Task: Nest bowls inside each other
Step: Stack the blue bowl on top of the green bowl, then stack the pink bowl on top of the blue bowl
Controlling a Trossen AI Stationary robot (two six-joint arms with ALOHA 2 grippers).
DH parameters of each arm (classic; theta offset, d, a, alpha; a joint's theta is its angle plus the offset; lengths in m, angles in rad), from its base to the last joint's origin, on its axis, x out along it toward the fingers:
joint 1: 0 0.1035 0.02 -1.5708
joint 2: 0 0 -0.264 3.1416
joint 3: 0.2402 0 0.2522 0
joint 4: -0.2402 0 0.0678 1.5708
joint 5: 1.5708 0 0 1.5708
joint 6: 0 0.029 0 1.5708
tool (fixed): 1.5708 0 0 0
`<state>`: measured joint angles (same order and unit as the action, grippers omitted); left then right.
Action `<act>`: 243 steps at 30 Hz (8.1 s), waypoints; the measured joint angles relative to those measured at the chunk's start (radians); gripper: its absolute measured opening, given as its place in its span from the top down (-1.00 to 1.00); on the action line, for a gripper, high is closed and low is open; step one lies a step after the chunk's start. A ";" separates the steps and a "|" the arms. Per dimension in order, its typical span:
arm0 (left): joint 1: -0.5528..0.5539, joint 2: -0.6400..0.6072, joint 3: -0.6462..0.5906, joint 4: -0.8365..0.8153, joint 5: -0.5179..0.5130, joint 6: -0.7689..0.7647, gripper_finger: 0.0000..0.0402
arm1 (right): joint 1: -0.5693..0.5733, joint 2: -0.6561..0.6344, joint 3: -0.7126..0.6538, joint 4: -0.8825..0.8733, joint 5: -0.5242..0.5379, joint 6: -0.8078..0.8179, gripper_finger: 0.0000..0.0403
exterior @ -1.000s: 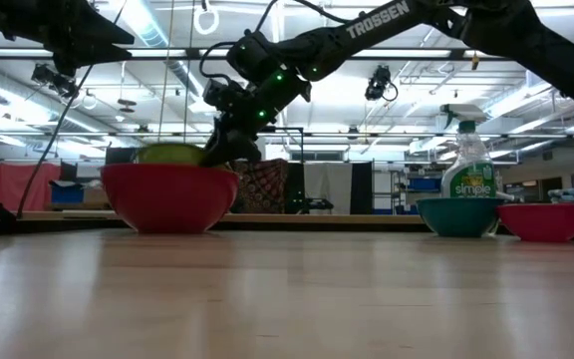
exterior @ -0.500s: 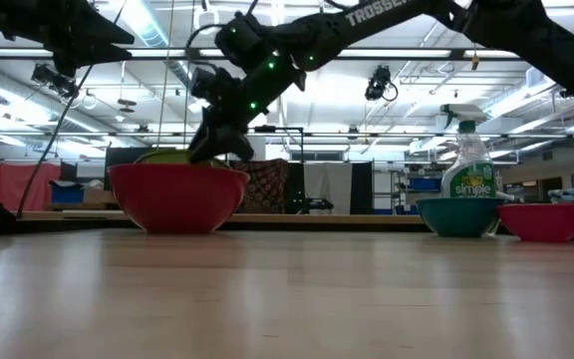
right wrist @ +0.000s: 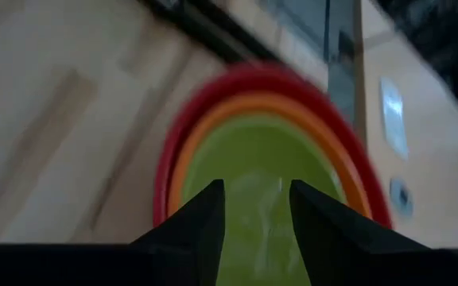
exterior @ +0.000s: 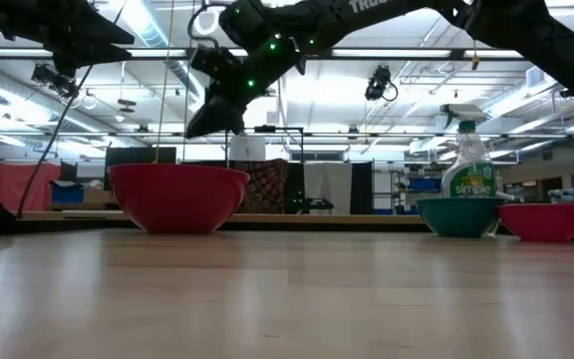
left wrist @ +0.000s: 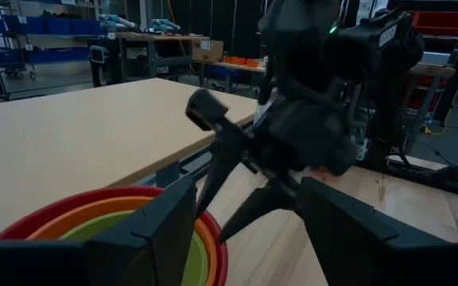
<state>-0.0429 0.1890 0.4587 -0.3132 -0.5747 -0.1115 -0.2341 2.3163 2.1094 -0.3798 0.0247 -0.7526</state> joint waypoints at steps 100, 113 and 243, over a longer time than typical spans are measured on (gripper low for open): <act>0.000 0.001 0.000 0.024 -0.079 0.008 -0.14 | -0.003 -0.026 -0.086 0.014 0.171 -0.017 0.86; 0.000 0.000 0.000 0.024 -0.079 0.009 -0.14 | -0.028 0.202 0.146 -0.018 -0.013 0.043 0.85; 0.000 0.035 0.000 0.129 -0.095 0.017 -0.14 | 0.020 -0.145 -0.292 0.139 0.242 0.126 0.83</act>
<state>-0.0425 0.2237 0.4583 -0.1838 -0.6692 -0.0944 -0.2137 2.1710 1.8172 -0.2404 0.2672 -0.6266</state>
